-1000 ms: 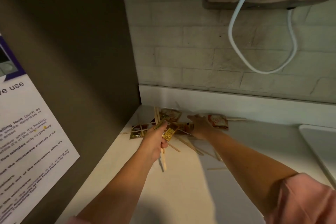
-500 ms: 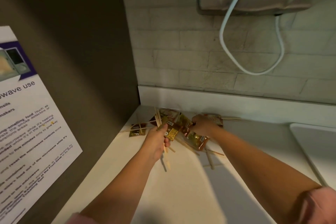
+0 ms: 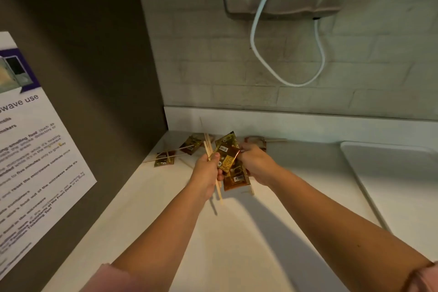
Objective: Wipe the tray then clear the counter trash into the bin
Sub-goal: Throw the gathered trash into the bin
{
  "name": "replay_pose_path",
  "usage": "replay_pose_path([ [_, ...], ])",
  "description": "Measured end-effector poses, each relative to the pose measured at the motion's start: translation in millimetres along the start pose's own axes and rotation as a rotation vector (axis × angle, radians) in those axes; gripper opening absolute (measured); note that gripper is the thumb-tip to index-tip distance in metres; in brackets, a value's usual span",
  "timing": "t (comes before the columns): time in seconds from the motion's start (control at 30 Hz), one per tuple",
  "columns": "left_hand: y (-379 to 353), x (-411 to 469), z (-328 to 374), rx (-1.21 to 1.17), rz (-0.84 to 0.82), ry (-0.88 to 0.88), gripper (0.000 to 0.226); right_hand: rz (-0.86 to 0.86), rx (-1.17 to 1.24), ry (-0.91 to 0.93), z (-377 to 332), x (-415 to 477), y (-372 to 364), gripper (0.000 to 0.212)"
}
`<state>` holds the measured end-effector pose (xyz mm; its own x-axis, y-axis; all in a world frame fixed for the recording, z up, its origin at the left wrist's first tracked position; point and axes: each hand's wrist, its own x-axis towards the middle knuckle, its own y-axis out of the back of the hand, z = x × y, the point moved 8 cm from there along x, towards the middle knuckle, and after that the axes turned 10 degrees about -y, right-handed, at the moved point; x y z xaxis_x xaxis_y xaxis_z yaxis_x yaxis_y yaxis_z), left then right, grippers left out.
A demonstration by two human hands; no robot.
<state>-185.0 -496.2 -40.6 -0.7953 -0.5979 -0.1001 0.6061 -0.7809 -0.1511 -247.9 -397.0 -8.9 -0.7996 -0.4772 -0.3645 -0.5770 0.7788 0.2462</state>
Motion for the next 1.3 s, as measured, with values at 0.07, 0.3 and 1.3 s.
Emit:
replay_pose_path([
  [0.07, -8, -8, -3, 0.046, -0.024, -0.028, 0.013, 0.018, 0.084, -0.023, 10, -13, 7, 0.02],
  [0.3, -37, -52, -7, 0.15, -0.158, -0.078, 0.017, 0.084, 0.185, -0.067, 38, -68, 19, 0.036],
  [1.3, -203, -364, -79, 0.202, -0.807, -0.063, 0.026, 0.449, 0.42, -0.125, 220, -355, 168, 0.007],
])
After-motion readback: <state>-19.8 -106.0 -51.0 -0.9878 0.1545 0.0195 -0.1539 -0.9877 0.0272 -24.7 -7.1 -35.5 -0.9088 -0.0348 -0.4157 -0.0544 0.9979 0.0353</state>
